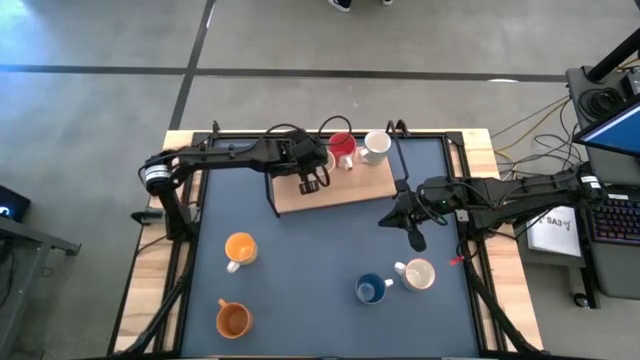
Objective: Place coffee mugs
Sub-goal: Put the orange patterned mug on the shelf
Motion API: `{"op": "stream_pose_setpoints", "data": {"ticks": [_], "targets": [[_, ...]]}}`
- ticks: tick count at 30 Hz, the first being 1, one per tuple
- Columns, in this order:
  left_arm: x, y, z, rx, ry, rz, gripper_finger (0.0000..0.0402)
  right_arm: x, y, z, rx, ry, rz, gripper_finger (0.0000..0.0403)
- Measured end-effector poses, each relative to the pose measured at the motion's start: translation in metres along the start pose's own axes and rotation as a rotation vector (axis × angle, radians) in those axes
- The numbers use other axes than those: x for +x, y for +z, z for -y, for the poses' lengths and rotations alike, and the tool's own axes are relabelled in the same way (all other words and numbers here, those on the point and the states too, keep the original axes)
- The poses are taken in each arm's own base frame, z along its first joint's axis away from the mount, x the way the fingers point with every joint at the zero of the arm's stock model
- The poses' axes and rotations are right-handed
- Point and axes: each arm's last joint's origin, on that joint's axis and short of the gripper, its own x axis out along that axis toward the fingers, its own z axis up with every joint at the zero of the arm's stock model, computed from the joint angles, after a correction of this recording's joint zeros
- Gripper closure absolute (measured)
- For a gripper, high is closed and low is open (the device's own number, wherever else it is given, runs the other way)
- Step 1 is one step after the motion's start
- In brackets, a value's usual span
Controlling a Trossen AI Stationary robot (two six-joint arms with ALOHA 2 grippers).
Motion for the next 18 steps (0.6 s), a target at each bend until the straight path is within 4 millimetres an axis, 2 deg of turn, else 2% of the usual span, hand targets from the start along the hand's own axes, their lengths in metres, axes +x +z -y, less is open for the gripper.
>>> {"op": "stream_pose_setpoints", "data": {"ticks": [10,18], "targets": [[-0.001,0.001,-0.001,-0.052,0.000,0.003,0.0402,0.000,0.000,0.000,0.012,0.000,0.000,0.0394],[-0.017,0.016,-0.009,-0.202,-0.033,0.046,0.0402,0.000,0.000,0.000,0.012,0.000,0.000,0.0394]]}}
